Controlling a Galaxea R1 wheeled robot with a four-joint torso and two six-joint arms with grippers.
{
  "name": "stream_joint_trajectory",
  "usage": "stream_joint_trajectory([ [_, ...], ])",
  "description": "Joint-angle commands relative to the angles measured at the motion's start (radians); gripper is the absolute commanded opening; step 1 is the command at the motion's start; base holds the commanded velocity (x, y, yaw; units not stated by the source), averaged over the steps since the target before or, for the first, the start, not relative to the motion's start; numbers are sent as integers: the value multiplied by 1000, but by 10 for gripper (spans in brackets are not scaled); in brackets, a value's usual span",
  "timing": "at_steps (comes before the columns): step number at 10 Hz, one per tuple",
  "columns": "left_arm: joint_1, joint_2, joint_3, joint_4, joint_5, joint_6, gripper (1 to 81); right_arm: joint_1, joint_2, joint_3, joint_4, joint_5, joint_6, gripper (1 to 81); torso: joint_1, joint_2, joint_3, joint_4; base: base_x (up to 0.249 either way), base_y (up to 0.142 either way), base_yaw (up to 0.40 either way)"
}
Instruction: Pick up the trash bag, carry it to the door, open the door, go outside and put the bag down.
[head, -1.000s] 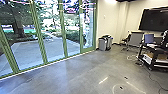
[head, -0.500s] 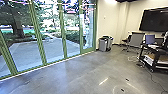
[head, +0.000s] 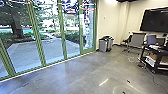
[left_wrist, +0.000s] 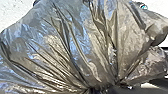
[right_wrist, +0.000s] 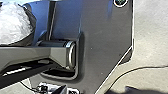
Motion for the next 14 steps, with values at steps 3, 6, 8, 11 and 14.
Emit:
stream_joint_trajectory([
  [3, -45, 1, 5, 8, 62, 10, 10, 49, 0, -1, -4, -51, -2, 811, 0, 0, 0, 0, 144, -67, 0],
  [6, -45, 1, 4, 8, 62, 11, 10, 50, 3, -1, -10, -51, -2, 811, 0, 0, 0, 0, 144, -67, 0],
  [8, -45, 3, 4, 10, 62, 10, 10, 50, 3, -1, -10, -51, -2, 811, 0, 0, 0, 0, 147, -69, 0],
  [11, -45, 4, 5, 10, 62, 10, 10, 49, 3, -4, -12, -51, -2, 811, 0, 0, 0, 0, 150, -74, 0],
  [14, -45, 6, 5, 10, 62, 10, 10, 49, 3, -4, -12, -53, -2, 811, 0, 0, 0, 0, 154, -92, 0],
])
